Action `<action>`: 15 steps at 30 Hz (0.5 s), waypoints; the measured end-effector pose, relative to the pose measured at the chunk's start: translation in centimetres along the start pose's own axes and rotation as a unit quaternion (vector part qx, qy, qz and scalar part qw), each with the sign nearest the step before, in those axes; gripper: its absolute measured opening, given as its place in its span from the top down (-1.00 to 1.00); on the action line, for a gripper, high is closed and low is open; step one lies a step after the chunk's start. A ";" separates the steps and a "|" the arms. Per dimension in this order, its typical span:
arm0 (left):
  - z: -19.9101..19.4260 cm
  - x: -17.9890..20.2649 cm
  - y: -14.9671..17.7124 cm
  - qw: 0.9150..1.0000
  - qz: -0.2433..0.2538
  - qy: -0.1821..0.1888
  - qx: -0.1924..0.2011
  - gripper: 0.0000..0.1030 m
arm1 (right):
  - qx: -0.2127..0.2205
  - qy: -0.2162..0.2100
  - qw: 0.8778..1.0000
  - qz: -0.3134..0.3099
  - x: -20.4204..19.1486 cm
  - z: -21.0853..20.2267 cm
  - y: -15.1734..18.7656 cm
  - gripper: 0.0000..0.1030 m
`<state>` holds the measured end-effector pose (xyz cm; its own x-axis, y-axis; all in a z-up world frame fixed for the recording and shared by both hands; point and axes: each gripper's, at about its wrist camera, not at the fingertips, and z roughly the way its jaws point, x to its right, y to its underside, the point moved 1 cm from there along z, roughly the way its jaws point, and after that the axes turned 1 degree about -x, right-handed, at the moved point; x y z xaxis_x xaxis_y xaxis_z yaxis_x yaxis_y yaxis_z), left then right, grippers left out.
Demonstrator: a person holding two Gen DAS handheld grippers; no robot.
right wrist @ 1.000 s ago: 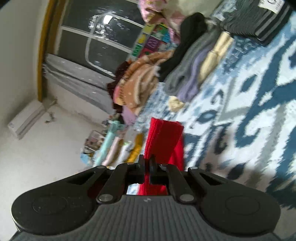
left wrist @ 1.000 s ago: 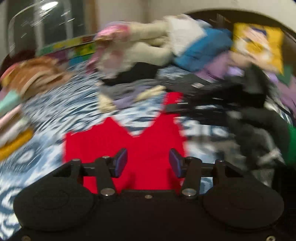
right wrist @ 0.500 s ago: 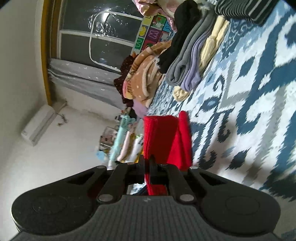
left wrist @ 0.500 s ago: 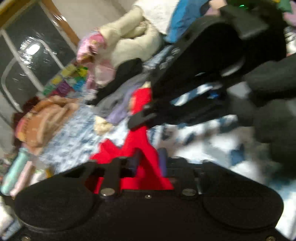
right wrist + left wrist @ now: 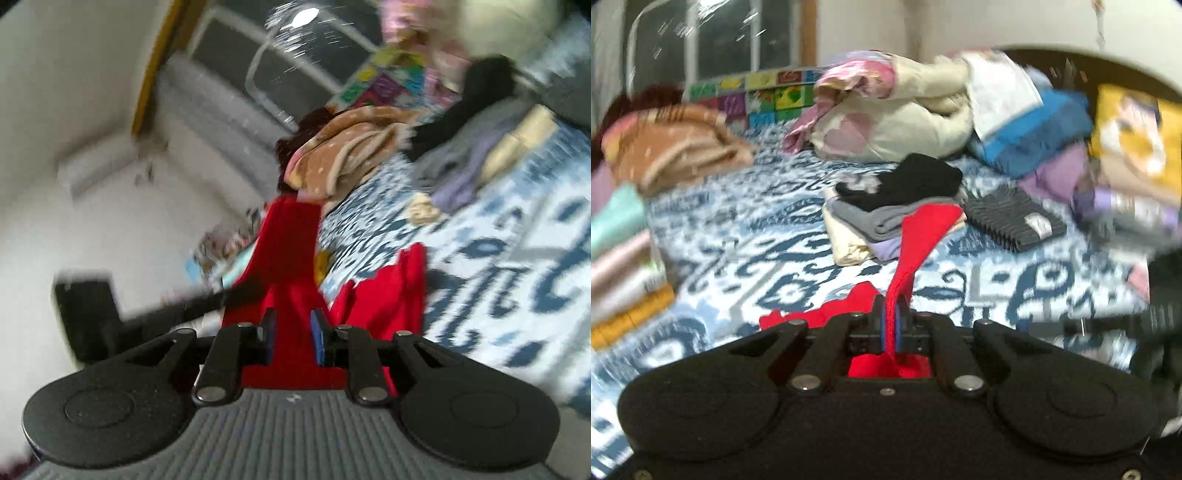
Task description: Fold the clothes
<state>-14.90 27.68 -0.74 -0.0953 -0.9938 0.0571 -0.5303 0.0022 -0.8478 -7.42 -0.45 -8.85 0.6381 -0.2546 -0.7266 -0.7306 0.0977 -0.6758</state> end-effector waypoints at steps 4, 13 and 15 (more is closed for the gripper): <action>0.6 -3.1 1.6 0.999 -0.043 0.013 0.008 0.92 | -0.057 0.011 0.994 -0.089 -3.3 3.6 3.1 0.56; 3.6 -8.6 5.5 0.996 -0.081 0.028 0.009 0.92 | -0.139 0.048 0.951 -0.272 -9.3 7.5 8.3 0.56; 4.3 -9.3 5.6 0.996 -0.086 0.038 0.006 0.92 | -0.149 0.063 0.941 -0.297 -10.1 8.3 9.1 0.56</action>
<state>-13.36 36.43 -8.31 -0.0679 -0.9678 0.2422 -0.5352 -0.1695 -0.8276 -18.53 11.04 -8.71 0.9356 -0.2923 -0.1980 -0.3011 -0.3678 -0.8798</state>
